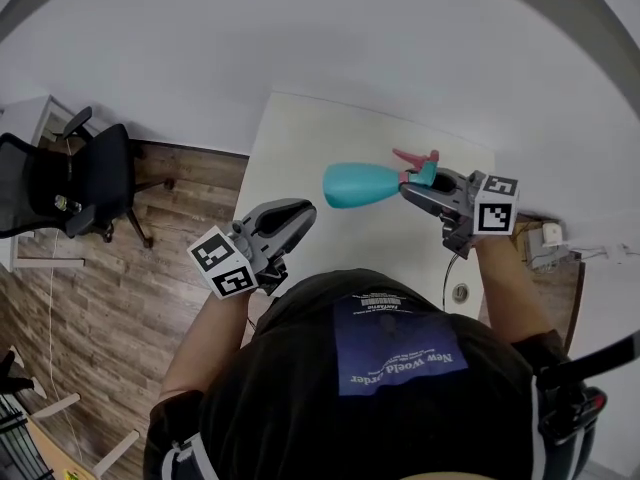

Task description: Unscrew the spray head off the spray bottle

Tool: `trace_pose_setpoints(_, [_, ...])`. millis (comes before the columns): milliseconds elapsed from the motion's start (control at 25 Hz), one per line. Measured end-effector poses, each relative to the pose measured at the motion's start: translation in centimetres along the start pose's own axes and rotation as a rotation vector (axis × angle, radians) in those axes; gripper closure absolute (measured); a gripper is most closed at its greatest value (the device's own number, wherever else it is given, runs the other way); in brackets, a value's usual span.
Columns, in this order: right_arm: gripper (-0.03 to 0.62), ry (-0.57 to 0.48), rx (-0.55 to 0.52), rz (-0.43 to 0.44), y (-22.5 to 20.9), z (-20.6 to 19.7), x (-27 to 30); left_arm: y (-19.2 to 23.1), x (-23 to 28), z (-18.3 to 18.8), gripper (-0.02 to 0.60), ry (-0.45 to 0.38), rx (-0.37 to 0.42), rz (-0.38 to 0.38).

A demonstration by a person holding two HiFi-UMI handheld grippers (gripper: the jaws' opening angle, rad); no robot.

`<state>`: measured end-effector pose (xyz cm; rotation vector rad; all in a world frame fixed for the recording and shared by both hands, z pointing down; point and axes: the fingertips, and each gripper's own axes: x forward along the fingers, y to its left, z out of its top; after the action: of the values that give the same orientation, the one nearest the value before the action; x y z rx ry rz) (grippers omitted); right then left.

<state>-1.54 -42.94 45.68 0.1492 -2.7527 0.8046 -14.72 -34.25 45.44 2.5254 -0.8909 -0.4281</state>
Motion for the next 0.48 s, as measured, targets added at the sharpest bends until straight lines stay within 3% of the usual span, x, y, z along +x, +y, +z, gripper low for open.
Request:
trace_pose_setpoints(160, [0.470, -0.073, 0.014, 0.050, 1.4, 1.5, -0.9, -0.5, 0.6, 1.4, 0.518, -0.011, -0.006, -0.046])
trace_pose_setpoints(480, [0.470, -0.168, 0.051, 0.148, 3.8, 2.6, -2.6, -2.0, 1.9, 2.6, 0.286, 0.040, 0.037, -0.115])
